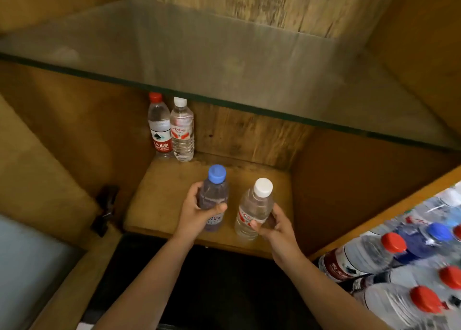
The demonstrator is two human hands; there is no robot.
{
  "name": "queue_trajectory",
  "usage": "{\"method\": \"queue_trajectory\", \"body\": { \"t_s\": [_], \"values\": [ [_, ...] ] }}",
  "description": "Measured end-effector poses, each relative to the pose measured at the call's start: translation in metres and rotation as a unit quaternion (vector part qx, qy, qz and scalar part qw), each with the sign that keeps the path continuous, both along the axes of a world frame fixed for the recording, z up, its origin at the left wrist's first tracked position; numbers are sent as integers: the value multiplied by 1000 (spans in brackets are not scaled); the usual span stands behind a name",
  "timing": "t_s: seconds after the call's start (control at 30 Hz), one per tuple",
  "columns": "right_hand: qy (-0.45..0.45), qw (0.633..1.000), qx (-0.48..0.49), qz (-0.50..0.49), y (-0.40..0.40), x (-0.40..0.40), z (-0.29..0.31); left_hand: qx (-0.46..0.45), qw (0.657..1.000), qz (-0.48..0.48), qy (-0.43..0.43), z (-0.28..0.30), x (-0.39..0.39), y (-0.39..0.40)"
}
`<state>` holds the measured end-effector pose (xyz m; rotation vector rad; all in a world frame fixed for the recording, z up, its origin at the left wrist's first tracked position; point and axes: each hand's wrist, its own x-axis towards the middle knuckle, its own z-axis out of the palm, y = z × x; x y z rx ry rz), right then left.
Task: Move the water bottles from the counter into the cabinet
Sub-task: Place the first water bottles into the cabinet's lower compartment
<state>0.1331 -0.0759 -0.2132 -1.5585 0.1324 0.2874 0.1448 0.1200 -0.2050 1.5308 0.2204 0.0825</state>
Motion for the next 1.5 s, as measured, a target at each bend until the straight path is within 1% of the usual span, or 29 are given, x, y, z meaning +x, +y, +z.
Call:
{"method": "queue_trajectory", "body": {
  "t_s": [0.2,0.27,0.4,0.5,0.6,0.7,0.77,0.9,1.0,1.07,1.13,1.27,1.4,1.5],
  "values": [
    [7,999,3,40,-2,8,-1,-1,1000,-26,12,-7,0,2],
    [-5,998,-24,56,-1,10,2,-3,999,-22,25,-10,-5,2],
    [-22,995,-91,43,2,5,-1,28,997,40,66,-24,-28,0],
    [-29,990,-134,44,7,-1,-11,45,995,64,65,-34,-45,-5],
    [-49,981,-185,21,15,-3,-19,95,991,81,57,-41,-43,-11],
    [-92,967,-237,12,20,6,-22,120,987,93,47,-46,-29,-20],
    [-110,962,-249,14,25,16,-26,117,986,102,52,-51,-19,-23],
    [-132,956,-263,4,39,49,-30,133,983,129,23,-61,12,-19],
    [-144,947,-286,1,51,79,-33,178,971,157,6,-61,47,-11],
    [-150,938,-312,-1,59,98,-34,201,967,159,7,-60,69,-3],
    [-150,933,-327,-5,68,117,-33,205,966,154,6,-59,88,6],
    [-140,936,-323,-15,84,144,-29,204,968,145,1,-56,115,18],
    [-128,932,-339,-28,94,157,-27,245,960,136,2,-56,132,25],
    [-111,932,-344,-36,100,163,-26,259,953,155,3,-55,140,24]
  ]
}}
